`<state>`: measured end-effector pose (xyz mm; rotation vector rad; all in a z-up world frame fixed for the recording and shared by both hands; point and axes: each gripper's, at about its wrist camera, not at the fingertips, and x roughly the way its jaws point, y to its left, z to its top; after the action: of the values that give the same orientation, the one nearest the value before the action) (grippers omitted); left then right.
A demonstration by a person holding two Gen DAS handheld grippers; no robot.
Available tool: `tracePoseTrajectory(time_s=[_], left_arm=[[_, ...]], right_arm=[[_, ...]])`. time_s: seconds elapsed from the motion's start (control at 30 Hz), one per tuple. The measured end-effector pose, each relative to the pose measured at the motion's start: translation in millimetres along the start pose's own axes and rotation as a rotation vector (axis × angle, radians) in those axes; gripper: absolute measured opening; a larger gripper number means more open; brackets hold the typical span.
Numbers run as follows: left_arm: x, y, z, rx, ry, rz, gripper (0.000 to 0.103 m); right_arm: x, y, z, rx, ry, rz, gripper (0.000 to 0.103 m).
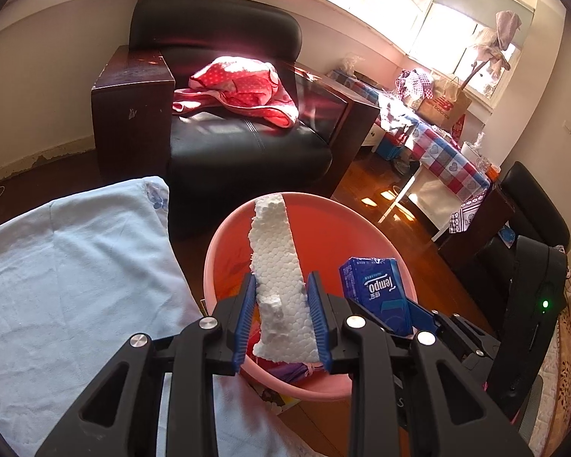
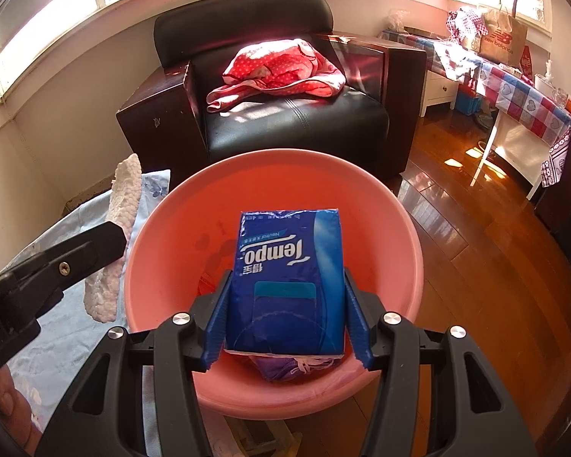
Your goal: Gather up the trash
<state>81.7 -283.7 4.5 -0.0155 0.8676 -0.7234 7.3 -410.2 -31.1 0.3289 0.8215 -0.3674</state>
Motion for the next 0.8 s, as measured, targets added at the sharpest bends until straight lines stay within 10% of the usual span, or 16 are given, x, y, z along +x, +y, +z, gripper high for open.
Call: tracePoseTrajectory(time_s=[0.8], left_arm=[[-58,-20,-11,0.071,-0.114,0.039,0.061]], right_arm=[[-40,12,-6,-0.051,-0.11,0.019,0.055]])
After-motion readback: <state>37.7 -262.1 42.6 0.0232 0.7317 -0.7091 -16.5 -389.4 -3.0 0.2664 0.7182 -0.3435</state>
